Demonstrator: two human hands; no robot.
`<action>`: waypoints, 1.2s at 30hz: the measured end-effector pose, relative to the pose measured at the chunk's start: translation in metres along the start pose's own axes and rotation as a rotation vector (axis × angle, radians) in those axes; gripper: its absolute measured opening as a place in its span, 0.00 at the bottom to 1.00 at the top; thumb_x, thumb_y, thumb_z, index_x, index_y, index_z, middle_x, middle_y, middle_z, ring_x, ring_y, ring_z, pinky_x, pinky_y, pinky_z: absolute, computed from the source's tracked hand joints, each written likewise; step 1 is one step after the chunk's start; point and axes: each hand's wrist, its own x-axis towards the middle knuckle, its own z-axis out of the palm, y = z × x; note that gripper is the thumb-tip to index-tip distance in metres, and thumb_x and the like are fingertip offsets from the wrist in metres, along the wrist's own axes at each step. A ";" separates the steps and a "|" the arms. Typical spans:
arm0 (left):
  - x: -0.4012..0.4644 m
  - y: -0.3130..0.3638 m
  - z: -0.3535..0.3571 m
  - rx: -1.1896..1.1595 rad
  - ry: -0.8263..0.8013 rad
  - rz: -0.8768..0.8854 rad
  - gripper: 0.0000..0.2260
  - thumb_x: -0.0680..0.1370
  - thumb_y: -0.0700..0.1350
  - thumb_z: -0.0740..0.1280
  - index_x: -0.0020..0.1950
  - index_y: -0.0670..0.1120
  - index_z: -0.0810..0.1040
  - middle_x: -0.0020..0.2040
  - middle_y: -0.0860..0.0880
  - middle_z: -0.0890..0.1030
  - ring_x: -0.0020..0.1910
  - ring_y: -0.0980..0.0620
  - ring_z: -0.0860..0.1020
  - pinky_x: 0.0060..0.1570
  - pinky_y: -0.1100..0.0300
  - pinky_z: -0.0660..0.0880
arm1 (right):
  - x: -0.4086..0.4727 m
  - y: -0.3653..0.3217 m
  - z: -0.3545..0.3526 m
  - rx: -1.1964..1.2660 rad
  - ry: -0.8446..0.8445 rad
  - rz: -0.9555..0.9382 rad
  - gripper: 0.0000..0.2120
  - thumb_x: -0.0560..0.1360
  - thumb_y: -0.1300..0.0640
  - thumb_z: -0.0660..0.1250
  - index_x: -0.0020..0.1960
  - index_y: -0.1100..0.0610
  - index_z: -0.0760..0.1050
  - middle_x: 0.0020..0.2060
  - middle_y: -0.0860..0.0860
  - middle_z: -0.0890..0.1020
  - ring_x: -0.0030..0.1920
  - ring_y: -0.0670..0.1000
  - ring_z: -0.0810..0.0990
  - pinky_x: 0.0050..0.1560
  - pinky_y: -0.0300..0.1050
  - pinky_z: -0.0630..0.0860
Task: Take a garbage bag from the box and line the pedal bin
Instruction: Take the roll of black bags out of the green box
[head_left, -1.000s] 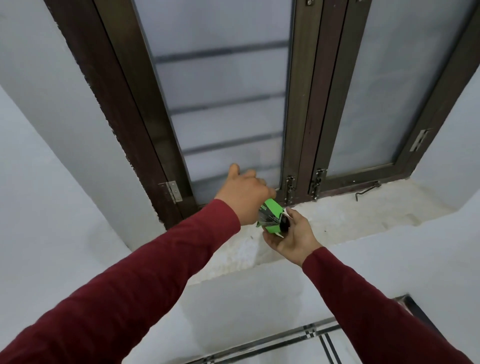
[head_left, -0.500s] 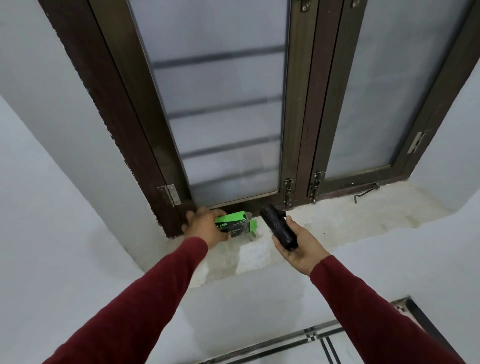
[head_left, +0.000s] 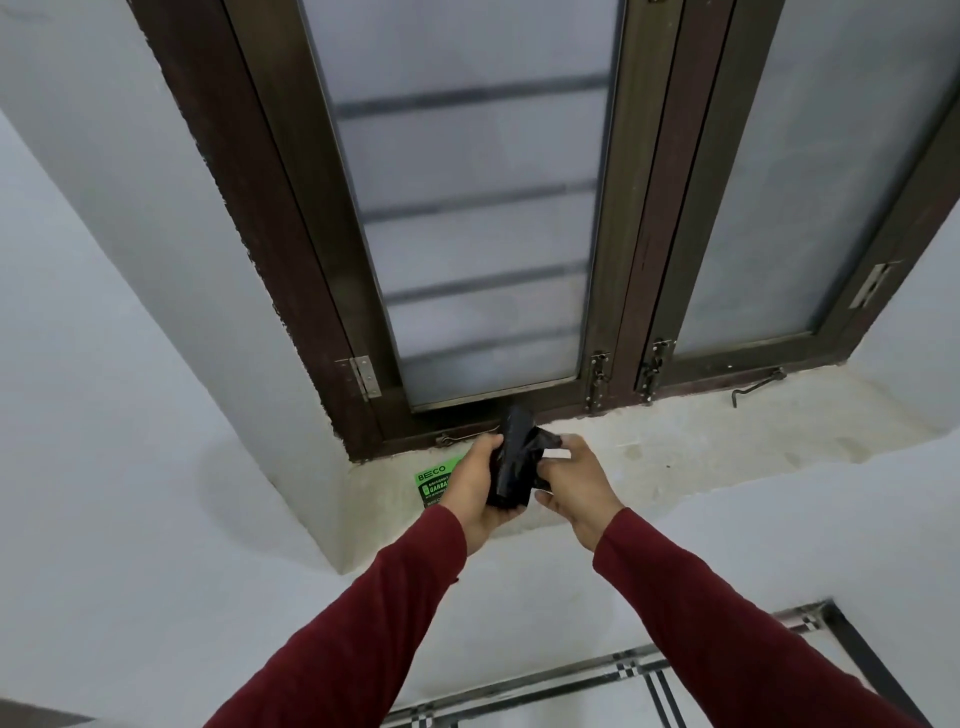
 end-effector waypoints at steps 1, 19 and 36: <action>0.000 0.001 -0.001 -0.013 0.001 -0.013 0.14 0.82 0.54 0.62 0.55 0.45 0.80 0.49 0.41 0.84 0.48 0.45 0.79 0.52 0.50 0.77 | 0.000 -0.002 0.001 0.013 0.000 -0.022 0.16 0.76 0.68 0.58 0.54 0.49 0.73 0.49 0.58 0.85 0.47 0.53 0.84 0.44 0.47 0.82; -0.002 0.010 -0.003 -0.053 -0.082 -0.015 0.08 0.77 0.48 0.69 0.53 0.47 0.81 0.48 0.44 0.83 0.47 0.47 0.79 0.43 0.55 0.72 | 0.003 -0.018 -0.013 -0.298 0.067 -0.294 0.23 0.69 0.70 0.57 0.49 0.46 0.81 0.48 0.46 0.84 0.49 0.52 0.82 0.49 0.46 0.80; -0.006 0.019 -0.020 0.129 -0.032 0.001 0.08 0.74 0.37 0.65 0.52 0.44 0.78 0.48 0.40 0.82 0.51 0.41 0.78 0.52 0.50 0.73 | 0.010 -0.031 -0.023 -0.560 -0.027 -0.178 0.26 0.69 0.68 0.59 0.49 0.38 0.79 0.50 0.54 0.75 0.44 0.53 0.78 0.39 0.40 0.73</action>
